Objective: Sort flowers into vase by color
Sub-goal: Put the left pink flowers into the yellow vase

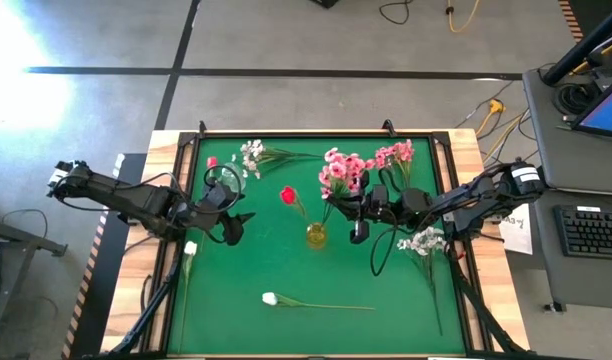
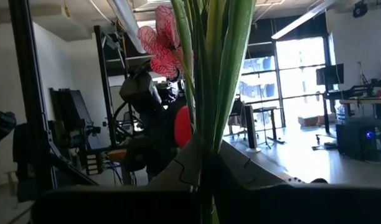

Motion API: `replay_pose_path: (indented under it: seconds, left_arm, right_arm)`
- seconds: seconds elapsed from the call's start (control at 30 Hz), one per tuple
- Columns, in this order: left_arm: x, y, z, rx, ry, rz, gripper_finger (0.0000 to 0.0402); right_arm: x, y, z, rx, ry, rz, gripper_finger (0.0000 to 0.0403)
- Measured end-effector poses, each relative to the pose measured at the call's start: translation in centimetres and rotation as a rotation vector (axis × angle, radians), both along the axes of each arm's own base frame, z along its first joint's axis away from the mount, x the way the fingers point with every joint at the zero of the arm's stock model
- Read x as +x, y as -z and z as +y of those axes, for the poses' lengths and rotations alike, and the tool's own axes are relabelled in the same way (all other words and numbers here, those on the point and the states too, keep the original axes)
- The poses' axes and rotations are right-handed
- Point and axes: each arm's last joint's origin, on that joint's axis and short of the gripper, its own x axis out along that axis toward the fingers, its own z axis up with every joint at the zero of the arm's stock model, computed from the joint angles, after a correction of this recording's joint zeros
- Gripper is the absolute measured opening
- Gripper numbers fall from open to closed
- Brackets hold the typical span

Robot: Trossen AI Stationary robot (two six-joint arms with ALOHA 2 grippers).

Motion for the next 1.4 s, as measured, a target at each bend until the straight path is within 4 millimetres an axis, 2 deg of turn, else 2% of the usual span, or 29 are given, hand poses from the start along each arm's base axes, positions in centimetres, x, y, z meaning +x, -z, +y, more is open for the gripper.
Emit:
replay_pose_path:
  seconds: [0.23,0.6,0.9,1.13,1.4]
  left_arm:
    - [0.0,0.0,0.0,0.006,-0.006,-0.001,0.0286]
    - [0.0,0.0,0.1,0.012,-0.009,-0.001,0.0286]
    - [0.0,0.0,0.1,0.013,-0.010,-0.001,0.0286]
    - [0.0,0.0,0.1,0.012,-0.010,-0.001,0.0286]
    - [0.0,0.0,0.1,-0.014,-0.029,-0.014,0.0286]
  right_arm:
    - [0.1,0.2,0.0,-0.002,0.000,0.016,0.0021]
    - [0.3,0.9,0.0,0.011,-0.007,0.096,0.0144]
    - [0.5,2.0,0.1,0.059,-0.022,0.212,0.0202]
    - [-0.1,1.2,0.0,0.058,-0.021,0.231,0.0241]
    - [-1.7,-0.2,-0.1,0.115,-0.032,0.300,0.0272]
